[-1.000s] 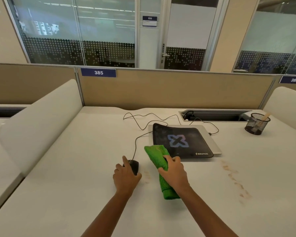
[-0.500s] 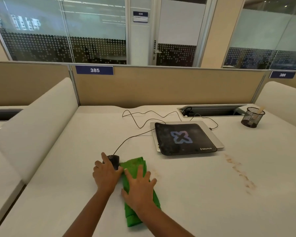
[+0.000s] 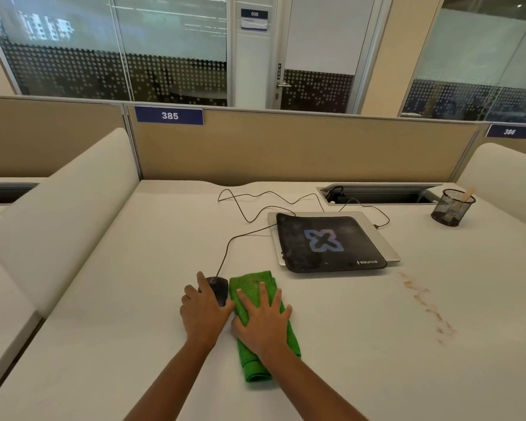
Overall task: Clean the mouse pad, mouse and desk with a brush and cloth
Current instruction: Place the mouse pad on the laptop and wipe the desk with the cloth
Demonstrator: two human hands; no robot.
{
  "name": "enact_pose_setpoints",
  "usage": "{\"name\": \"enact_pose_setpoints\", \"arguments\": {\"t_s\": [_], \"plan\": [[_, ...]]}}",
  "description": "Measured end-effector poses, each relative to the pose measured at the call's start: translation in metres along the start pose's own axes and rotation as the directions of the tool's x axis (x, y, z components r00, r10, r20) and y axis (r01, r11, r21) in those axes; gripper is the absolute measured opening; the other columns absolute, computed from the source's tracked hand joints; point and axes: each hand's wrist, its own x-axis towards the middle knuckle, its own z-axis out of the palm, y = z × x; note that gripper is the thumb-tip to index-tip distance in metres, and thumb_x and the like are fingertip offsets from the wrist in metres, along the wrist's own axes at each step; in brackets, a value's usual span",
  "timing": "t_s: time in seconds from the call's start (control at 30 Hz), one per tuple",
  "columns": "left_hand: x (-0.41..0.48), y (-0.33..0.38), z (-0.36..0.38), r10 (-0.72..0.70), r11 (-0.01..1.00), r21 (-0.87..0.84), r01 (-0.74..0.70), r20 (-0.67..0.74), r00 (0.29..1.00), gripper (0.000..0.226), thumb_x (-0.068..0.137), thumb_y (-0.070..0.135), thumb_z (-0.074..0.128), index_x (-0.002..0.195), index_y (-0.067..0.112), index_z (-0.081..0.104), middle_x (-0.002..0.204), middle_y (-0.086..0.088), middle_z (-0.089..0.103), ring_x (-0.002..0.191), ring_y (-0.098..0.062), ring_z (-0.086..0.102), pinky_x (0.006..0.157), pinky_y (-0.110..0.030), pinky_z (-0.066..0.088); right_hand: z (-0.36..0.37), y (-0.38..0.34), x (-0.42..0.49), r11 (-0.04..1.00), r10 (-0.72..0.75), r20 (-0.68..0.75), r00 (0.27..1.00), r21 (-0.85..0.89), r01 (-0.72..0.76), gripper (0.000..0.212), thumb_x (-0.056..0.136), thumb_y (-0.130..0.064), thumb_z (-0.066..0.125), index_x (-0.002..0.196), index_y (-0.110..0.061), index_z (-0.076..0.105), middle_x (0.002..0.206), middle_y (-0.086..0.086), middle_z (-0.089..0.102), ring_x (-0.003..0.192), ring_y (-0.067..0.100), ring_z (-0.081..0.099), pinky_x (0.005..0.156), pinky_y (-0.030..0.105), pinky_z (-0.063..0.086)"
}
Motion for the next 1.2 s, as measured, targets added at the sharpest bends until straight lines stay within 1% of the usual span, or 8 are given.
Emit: {"name": "enact_pose_setpoints", "arguments": {"t_s": [0.27, 0.57, 0.7, 0.83, 0.97, 1.03, 1.1, 1.2], "plan": [[-0.019, 0.032, 0.015, 0.026, 1.0, -0.008, -0.026, 0.019, 0.999, 0.086, 0.084, 0.048, 0.056, 0.146, 0.007, 0.013, 0.127, -0.015, 0.043, 0.114, -0.028, 0.049, 0.089, -0.031, 0.047, -0.01, 0.056, -0.008, 0.996, 0.09, -0.028, 0.996, -0.007, -0.09, 0.062, 0.089, -0.058, 0.03, 0.144, -0.046, 0.004, 0.159, 0.006, -0.002, 0.143, 0.039, -0.003, 0.111, 0.058, 0.012], [-0.03, 0.062, 0.029, 0.024, 0.999, -0.031, -0.023, 0.031, 0.999, 0.088, 0.084, 0.05, 0.058, 0.146, 0.009, 0.012, 0.132, -0.015, 0.04, 0.118, -0.027, 0.047, 0.094, -0.031, 0.045, -0.02, 0.133, -0.019, 0.972, 0.235, -0.088, 0.968, -0.007, -0.236, 0.06, 0.088, -0.056, 0.032, 0.143, -0.048, 0.009, 0.158, 0.002, 0.004, 0.142, 0.038, 0.006, 0.107, 0.054, 0.022], [-0.03, 0.069, 0.031, 0.009, 0.999, -0.038, -0.008, 0.03, 1.0, 0.089, 0.083, 0.05, 0.06, 0.146, 0.008, 0.012, 0.133, -0.017, 0.04, 0.12, -0.028, 0.047, 0.096, -0.033, 0.045, -0.027, 0.166, -0.026, 0.948, 0.317, -0.082, 0.945, -0.017, -0.319, 0.059, 0.089, -0.057, 0.031, 0.143, -0.049, 0.008, 0.158, 0.002, 0.005, 0.14, 0.041, 0.011, 0.107, 0.053, 0.024], [-0.031, 0.074, 0.034, -0.01, 0.997, -0.073, 0.012, 0.034, 0.999, 0.09, 0.082, 0.046, 0.064, 0.146, 0.007, 0.015, 0.134, -0.02, 0.04, 0.12, -0.032, 0.046, 0.096, -0.036, 0.045, -0.037, 0.202, -0.032, 0.912, 0.405, -0.085, 0.91, -0.029, -0.409, 0.057, 0.09, -0.055, 0.03, 0.143, -0.049, 0.008, 0.158, 0.002, 0.006, 0.136, 0.039, 0.021, 0.106, 0.05, 0.028], [-0.03, 0.077, 0.036, -0.024, 0.997, -0.075, 0.026, 0.032, 0.999, 0.088, 0.083, 0.045, 0.063, 0.145, 0.006, 0.016, 0.132, -0.021, 0.041, 0.118, -0.033, 0.047, 0.095, -0.037, 0.046, -0.054, 0.227, -0.034, 0.89, 0.456, -0.107, 0.883, 0.036, -0.455, 0.053, 0.092, -0.045, 0.037, 0.142, -0.044, 0.021, 0.153, 0.007, 0.018, 0.123, 0.033, 0.037, 0.099, 0.041, 0.036], [-0.031, 0.078, 0.036, -0.037, 0.997, -0.074, 0.04, 0.034, 0.999, 0.086, 0.084, 0.044, 0.063, 0.145, 0.005, 0.017, 0.131, -0.021, 0.041, 0.118, -0.033, 0.047, 0.094, -0.038, 0.046, -0.061, 0.228, -0.036, 0.883, 0.468, -0.142, 0.872, 0.123, -0.454, 0.051, 0.092, -0.039, 0.04, 0.142, -0.04, 0.027, 0.149, 0.01, 0.023, 0.118, 0.032, 0.041, 0.097, 0.039, 0.038], [-0.033, 0.081, 0.037, -0.044, 0.998, -0.046, 0.045, 0.023, 0.999, 0.083, 0.085, 0.043, 0.061, 0.145, 0.005, 0.017, 0.132, -0.021, 0.041, 0.119, -0.034, 0.046, 0.095, -0.04, 0.045, -0.065, 0.218, -0.039, 0.899, 0.433, -0.2, 0.879, 0.173, -0.403, 0.052, 0.092, -0.037, 0.041, 0.142, -0.037, 0.028, 0.147, 0.011, 0.025, 0.115, 0.031, 0.043, 0.096, 0.039, 0.039], [-0.039, 0.09, 0.04, 0.044, 0.999, 0.025, -0.043, -0.052, 0.998, 0.075, 0.089, 0.033, 0.056, 0.146, 0.003, 0.019, 0.143, -0.025, 0.032, 0.133, -0.038, 0.032, 0.105, -0.048, 0.033, -0.059, 0.182, -0.047, 0.961, 0.268, -0.257, 0.928, 0.133, -0.241, 0.054, 0.09, -0.039, 0.041, 0.142, -0.039, 0.026, 0.148, 0.008, 0.022, 0.112, 0.029, 0.042, 0.092, 0.036, 0.039]]}}
